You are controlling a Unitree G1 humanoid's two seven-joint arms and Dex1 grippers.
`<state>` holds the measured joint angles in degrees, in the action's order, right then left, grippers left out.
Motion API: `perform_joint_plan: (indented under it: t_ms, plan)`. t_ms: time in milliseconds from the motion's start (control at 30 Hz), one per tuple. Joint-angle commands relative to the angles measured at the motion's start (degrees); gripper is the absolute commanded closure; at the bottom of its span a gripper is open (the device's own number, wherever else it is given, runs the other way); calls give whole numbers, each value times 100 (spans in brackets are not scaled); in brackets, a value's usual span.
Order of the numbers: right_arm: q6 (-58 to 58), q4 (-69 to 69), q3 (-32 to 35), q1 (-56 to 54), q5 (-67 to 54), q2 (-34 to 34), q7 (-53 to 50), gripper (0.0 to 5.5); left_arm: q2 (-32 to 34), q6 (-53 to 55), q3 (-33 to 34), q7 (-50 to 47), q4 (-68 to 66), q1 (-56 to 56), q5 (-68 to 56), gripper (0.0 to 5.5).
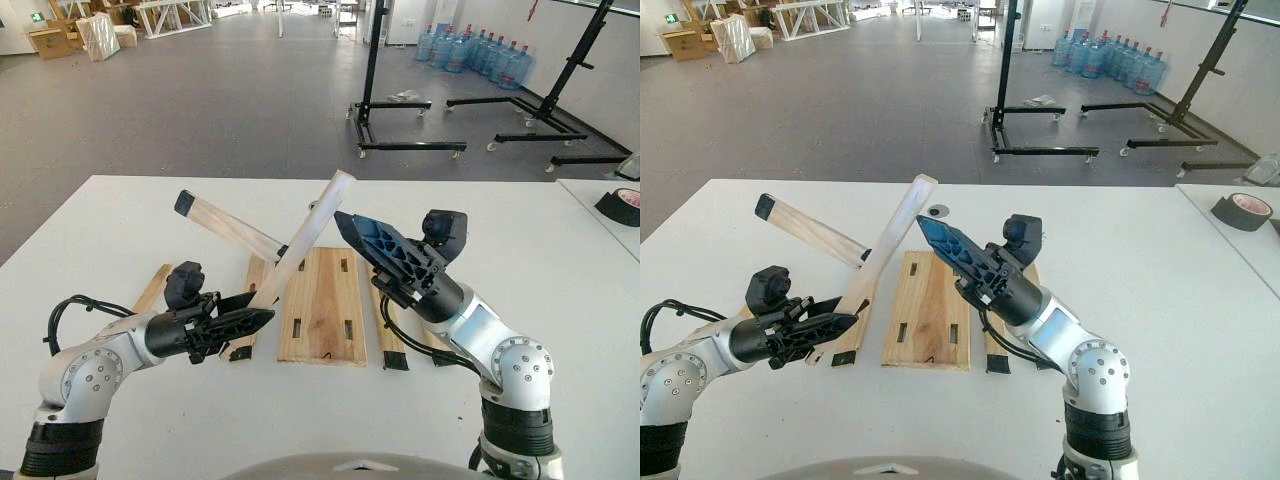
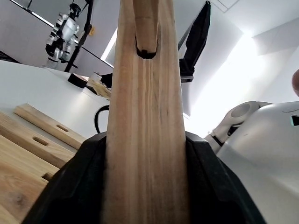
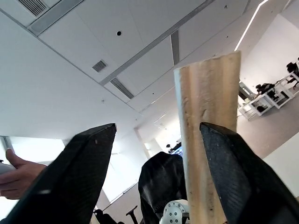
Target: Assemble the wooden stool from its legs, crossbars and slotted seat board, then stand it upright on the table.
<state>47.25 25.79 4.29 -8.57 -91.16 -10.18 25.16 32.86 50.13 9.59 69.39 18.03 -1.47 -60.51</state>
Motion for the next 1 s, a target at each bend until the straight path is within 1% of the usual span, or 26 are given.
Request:
perform_joint_plan:
  t_ms: [33, 100, 167, 267, 467, 767, 1000]
  plan:
    - [-55, -134, -231, -247, 542, -120, -166, 221, 123, 55, -147, 54, 148, 22, -79, 347]
    - [-158, -211, -342, -231, 1055, -178, -224, 221, 116, 35, -132, 7, 182, 34, -108, 347]
    - [-186, -166, -486, -159, 1456, -274, -74, 221, 126, 29, -132, -8, 182, 58, -114, 347]
    - [-170, -157, -589, -133, 1595, -312, 102, 221, 150, 0, -187, -5, 173, 34, -49, 347]
    - [-14, -279, -430, -226, 1067, -381, 238, 221, 239, -38, -343, 94, 153, -34, 29, 347]
    - [426, -519, -368, -622, 974, -860, 372, 221, 252, -219, -588, 107, 192, -91, 300, 347]
    - [768, -584, -355, -939, 654, -999, 260, 221, 244, -261, -550, 5, 256, -181, 256, 347]
